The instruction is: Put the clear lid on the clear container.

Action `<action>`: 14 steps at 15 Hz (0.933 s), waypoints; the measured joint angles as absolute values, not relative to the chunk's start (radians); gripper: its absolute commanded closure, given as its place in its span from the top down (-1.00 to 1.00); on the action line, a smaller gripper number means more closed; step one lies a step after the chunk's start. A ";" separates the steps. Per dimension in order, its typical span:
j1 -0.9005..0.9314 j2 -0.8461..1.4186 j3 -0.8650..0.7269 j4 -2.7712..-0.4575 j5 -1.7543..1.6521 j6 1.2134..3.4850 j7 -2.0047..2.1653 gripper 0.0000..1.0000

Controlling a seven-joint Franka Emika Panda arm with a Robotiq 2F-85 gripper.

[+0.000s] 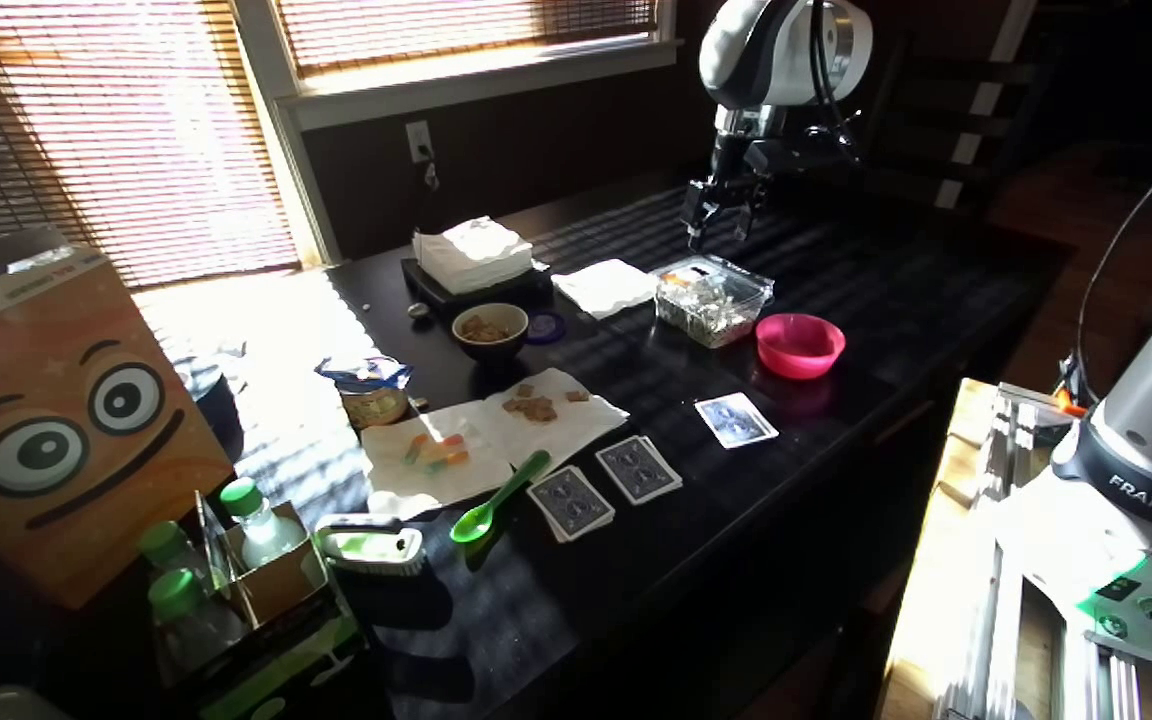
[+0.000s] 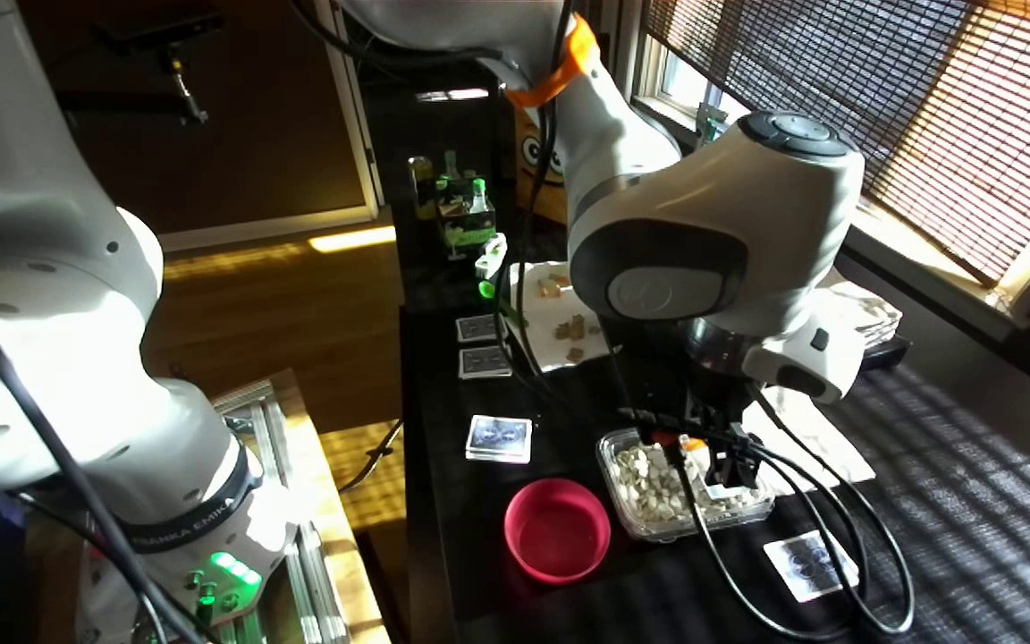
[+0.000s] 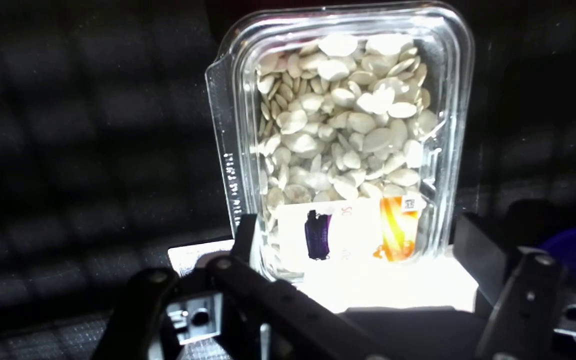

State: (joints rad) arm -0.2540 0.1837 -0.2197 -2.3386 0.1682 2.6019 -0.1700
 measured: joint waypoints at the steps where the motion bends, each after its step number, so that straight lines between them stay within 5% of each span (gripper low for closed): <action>1: -0.249 0.184 -0.220 -2.344 0.156 2.606 -0.156 1.00; 3: -0.241 0.187 -0.220 -2.351 0.137 2.612 -0.132 0.97; 5: -0.234 0.195 -0.220 -2.352 0.122 2.614 -0.113 0.47; 14: -0.227 0.245 -0.220 -2.348 0.076 2.619 -0.068 -0.81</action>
State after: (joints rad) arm -0.2268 0.2448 -0.2197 -2.3478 0.0762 2.6185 -0.0676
